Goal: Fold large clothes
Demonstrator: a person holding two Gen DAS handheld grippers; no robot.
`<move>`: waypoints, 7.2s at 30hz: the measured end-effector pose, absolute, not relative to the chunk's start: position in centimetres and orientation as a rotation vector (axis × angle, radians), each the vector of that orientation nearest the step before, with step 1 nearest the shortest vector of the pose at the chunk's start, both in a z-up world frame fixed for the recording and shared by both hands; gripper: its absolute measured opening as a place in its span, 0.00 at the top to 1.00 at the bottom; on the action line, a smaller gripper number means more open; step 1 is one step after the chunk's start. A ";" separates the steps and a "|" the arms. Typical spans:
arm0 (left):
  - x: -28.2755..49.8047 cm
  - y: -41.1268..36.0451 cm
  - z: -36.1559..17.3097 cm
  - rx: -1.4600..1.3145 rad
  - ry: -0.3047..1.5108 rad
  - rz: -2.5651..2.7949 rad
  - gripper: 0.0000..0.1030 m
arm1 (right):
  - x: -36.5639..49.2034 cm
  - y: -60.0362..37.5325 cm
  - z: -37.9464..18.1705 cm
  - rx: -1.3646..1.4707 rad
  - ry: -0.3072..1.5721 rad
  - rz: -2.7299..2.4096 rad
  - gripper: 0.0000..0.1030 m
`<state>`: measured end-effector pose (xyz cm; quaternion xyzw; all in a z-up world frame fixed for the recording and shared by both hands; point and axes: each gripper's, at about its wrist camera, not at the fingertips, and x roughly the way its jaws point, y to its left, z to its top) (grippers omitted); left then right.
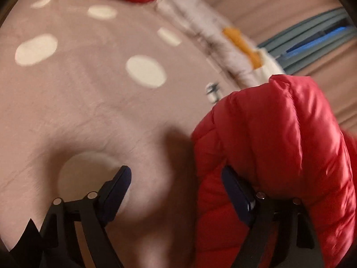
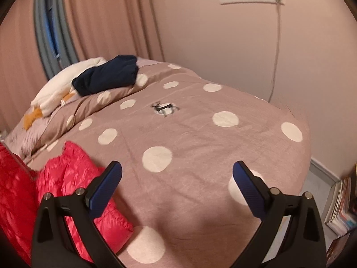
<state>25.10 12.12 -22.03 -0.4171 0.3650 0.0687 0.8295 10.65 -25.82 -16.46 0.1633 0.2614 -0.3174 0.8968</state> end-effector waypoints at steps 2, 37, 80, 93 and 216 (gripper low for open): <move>25.5 11.5 -21.3 -0.870 0.743 0.103 0.20 | 11.4 -24.9 -16.7 0.311 0.558 -0.629 0.03; 28.8 -9.2 -18.4 -0.340 0.759 -0.096 0.00 | 10.6 -29.4 -18.4 0.531 0.509 -0.498 0.03; 27.8 -6.4 -17.4 -0.319 0.623 0.086 0.00 | 18.0 -26.4 -23.3 0.564 0.601 -0.311 0.04; 27.6 -6.1 -17.8 -0.346 0.634 0.072 0.03 | 18.1 -25.2 -18.8 0.536 0.496 -0.247 0.04; 29.4 -0.8 -22.4 -0.755 0.882 -0.424 0.00 | 22.3 -28.8 -29.2 1.131 0.774 0.421 0.00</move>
